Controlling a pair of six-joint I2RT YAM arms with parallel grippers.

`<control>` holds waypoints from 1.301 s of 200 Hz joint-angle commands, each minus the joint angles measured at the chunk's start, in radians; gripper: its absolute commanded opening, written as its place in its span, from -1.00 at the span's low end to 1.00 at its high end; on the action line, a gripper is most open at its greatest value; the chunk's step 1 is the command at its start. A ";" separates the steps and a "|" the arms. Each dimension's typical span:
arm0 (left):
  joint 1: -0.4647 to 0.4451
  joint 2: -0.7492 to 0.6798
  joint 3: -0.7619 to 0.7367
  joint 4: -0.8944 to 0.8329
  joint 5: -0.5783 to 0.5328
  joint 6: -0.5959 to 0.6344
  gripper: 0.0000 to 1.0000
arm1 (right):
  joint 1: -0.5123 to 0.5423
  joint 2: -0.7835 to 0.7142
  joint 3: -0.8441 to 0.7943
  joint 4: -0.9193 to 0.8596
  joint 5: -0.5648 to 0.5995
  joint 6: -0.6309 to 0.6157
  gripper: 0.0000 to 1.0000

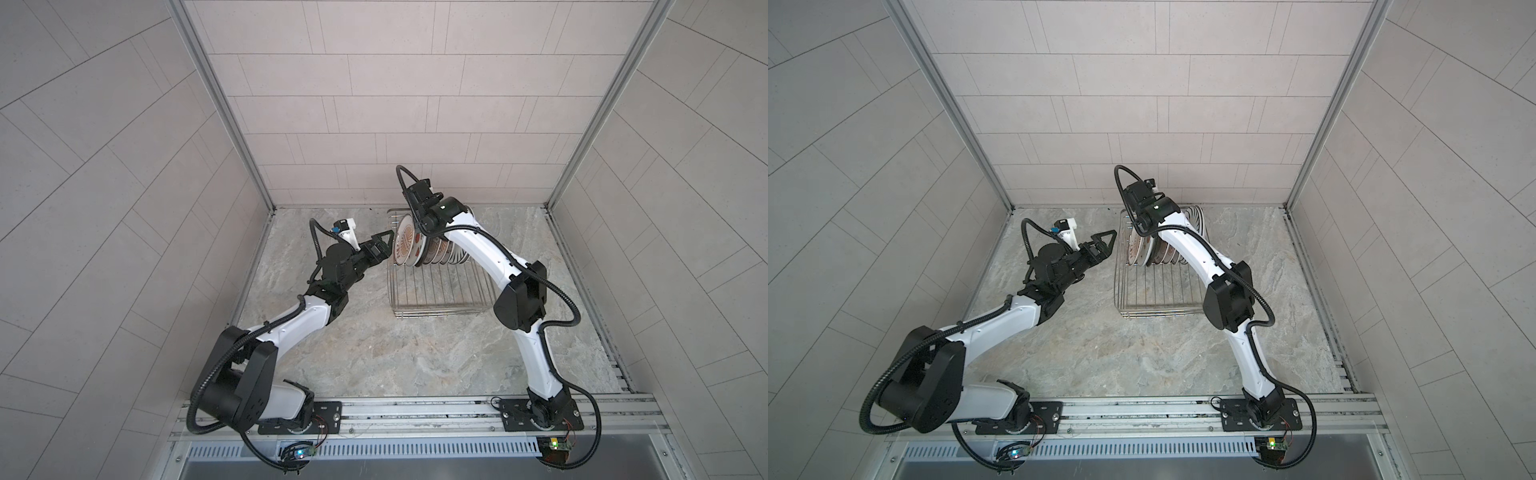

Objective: Unload the plates from the dish rack
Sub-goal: 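Move both grippers toward the dark-rimmed plate at the front of the rack, then grasp the dark-rimmed plate with the right gripper and lift it out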

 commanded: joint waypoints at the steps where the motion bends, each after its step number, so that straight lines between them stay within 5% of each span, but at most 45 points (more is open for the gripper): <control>1: -0.004 -0.001 0.007 0.049 -0.023 -0.014 1.00 | -0.009 0.018 0.020 -0.022 -0.009 0.011 -0.58; 41: -0.008 -0.010 0.001 0.052 -0.046 -0.012 1.00 | -0.009 0.014 0.021 -0.006 -0.026 0.004 -0.83; 227: -0.010 0.012 0.022 0.020 -0.085 0.008 1.00 | 0.042 -0.109 0.118 0.010 0.170 -0.118 -0.93; 260: -0.010 0.019 -0.009 0.128 -0.045 -0.001 1.00 | 0.046 -0.137 0.122 0.019 0.210 -0.146 -1.00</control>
